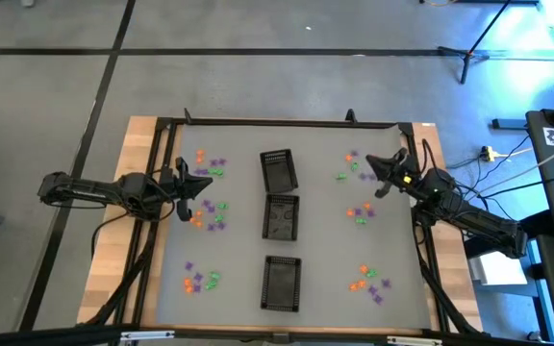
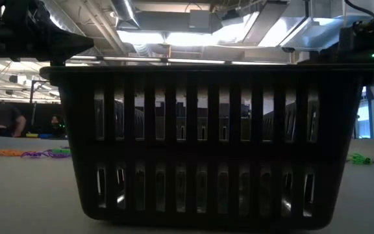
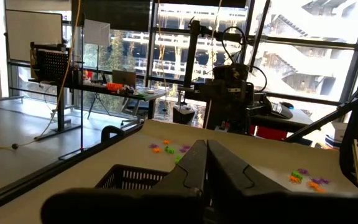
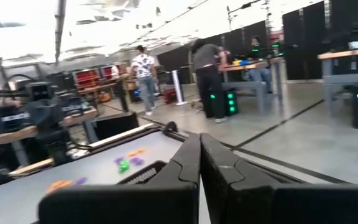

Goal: Sort Halloween decoration
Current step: Put the green skeleton toy into the top black bin

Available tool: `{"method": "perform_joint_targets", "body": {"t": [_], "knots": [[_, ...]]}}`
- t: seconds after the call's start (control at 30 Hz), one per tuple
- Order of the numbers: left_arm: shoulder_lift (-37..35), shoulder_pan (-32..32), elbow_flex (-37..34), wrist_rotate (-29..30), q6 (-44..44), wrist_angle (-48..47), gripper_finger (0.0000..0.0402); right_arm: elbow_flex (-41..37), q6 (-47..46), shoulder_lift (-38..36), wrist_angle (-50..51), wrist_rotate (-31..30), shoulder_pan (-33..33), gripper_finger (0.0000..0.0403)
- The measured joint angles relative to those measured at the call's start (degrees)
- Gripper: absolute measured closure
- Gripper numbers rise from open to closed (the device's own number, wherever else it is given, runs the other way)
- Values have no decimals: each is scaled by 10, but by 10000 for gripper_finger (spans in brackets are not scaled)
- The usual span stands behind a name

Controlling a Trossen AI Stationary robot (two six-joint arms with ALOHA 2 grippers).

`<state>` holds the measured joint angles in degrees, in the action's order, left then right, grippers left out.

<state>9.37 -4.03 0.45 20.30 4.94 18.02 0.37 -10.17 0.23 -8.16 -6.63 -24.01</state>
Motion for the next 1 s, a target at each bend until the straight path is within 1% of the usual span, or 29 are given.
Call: {"method": "perform_joint_targets", "body": {"t": [0.2, 0.4, 0.63, 0.77, 0.9, 1.0], "knots": [[0, 0, 0, 0, 0, 0, 395, 0, 0, 0, 22, -4, 0, 395], [0, 0, 0, 0, 0, 0, 395, 0, 0, 0, -15, 11, 0, 395], [0, 0, 0, 0, 0, 0, 395, 1, 0, 0, -13, 21, 0, 395], [0, 0, 0, 0, 0, 0, 395, 20, 6, 13, 20, 10, 0, 395], [0, 0, 0, 0, 0, 0, 395, 52, 15, 43, 95, -4, 0, 395], [0, 0, 0, 0, 0, 0, 395, 71, 16, 67, 119, -12, 0, 395]]}}
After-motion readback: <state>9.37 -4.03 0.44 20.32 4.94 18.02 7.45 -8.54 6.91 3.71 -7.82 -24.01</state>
